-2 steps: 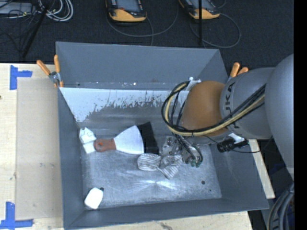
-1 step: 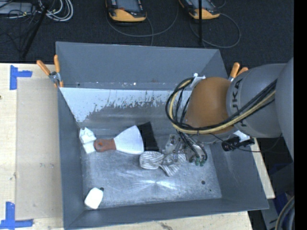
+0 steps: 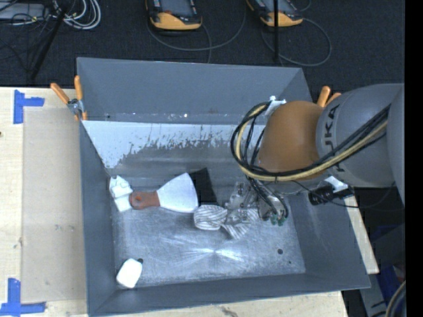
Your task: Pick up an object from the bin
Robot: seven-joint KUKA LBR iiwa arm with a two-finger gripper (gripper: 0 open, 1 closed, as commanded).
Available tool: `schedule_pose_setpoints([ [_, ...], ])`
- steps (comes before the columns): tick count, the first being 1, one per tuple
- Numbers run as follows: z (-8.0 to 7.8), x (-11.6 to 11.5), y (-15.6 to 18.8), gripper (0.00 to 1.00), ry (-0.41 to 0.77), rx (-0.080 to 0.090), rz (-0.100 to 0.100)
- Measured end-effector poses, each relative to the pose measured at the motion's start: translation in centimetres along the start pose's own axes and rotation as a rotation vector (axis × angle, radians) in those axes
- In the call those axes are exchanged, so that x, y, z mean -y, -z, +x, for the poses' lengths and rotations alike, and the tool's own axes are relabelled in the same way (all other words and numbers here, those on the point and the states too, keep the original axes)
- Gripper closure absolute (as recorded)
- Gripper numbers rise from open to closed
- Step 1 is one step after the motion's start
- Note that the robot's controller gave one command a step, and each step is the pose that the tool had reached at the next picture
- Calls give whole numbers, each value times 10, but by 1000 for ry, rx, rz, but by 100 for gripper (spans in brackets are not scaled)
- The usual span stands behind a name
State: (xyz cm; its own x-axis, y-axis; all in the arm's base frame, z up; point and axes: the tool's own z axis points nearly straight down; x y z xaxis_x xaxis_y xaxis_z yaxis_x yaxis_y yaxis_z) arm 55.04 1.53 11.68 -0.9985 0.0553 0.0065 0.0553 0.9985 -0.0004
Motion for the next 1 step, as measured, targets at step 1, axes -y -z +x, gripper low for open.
schedule_pose_setpoints([
  [1, -23, -23, 20, 100, 87, 9, 0],
])
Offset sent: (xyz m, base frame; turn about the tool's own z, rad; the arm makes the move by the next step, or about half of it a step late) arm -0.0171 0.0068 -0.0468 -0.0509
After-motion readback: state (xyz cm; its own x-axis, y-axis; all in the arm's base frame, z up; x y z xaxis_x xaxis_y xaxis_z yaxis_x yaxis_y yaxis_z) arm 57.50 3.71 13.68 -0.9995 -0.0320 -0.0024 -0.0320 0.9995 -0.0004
